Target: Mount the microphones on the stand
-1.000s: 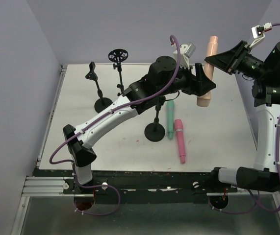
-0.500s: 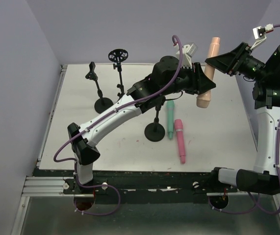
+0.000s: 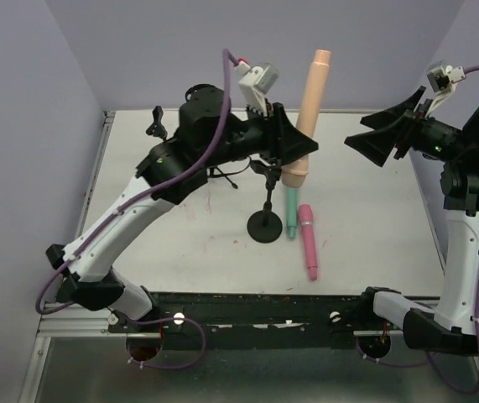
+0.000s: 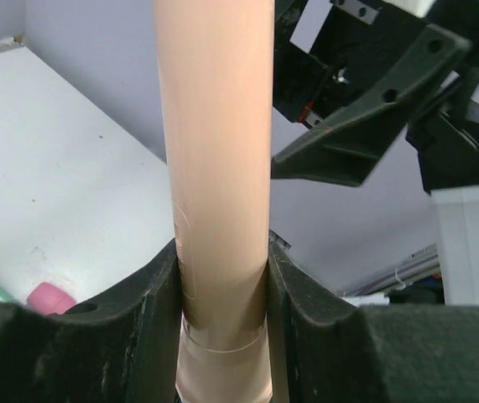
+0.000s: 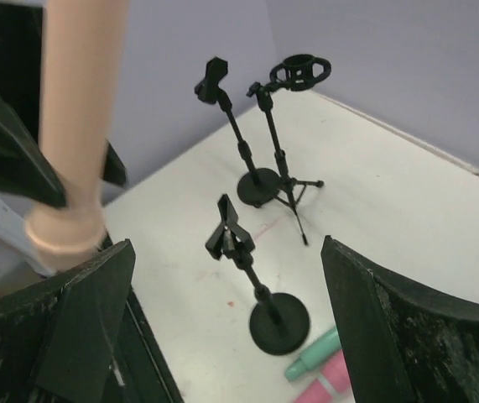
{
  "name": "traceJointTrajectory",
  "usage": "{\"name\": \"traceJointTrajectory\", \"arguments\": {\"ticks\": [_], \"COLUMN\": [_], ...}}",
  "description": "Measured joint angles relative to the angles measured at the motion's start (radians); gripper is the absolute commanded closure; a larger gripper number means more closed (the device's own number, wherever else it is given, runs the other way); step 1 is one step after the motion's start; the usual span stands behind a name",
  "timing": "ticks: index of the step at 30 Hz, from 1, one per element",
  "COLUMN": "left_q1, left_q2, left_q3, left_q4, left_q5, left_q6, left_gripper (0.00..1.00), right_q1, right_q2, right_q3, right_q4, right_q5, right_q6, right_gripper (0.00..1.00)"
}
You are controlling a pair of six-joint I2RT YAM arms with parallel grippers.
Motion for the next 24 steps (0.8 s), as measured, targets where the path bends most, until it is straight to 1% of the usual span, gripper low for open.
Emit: {"name": "traceJointTrajectory", "arguments": {"ticks": [4,8,13,15,19,20,24], "left_q1": [0.045,0.075,0.075,0.074,0.066,0.057,0.037], "left_q2": [-0.153,-0.296,-0.419,-0.457,-0.530,-0.551,-0.591], "left_q3": [-0.076,-0.212,-0.401,-0.490,-0.678,-0.731,-0.842], "left_q4": [-0.076,-0.160,-0.283,-0.309,-0.339,-0.351,-0.367], "left_q5": [0.080,0.174,0.300,0.353,0.446,0.468,0.531], "left_q6": [0.054,0.112,0.164,0.167,0.151,0.148,0.137], "left_gripper": [1.00,1.00,1.00,1.00,1.00,1.00,1.00], "right_q1": [0.000,0.000,0.000,0.000,0.011,0.020,0.109], "right_q2": [-0.022,-0.034,-0.046,-0.044,-0.055,-0.057,-0.058], "right_q3": [0.006,-0.018,-0.104,-0.123,-0.191,-0.213,-0.309], "right_q4": [-0.147,-0.315,-0.600,-0.677,-0.747,-0.760,-0.780], "right_q5": [-0.037,-0.042,-0.053,-0.056,-0.076,-0.079,-0.093], "right_q6": [-0.264,-0.569,-1.077,-1.247,-1.461,-1.496,-1.589], "right_gripper": [0.00,0.00,0.00,0.00,0.00,0.00,0.00]}}
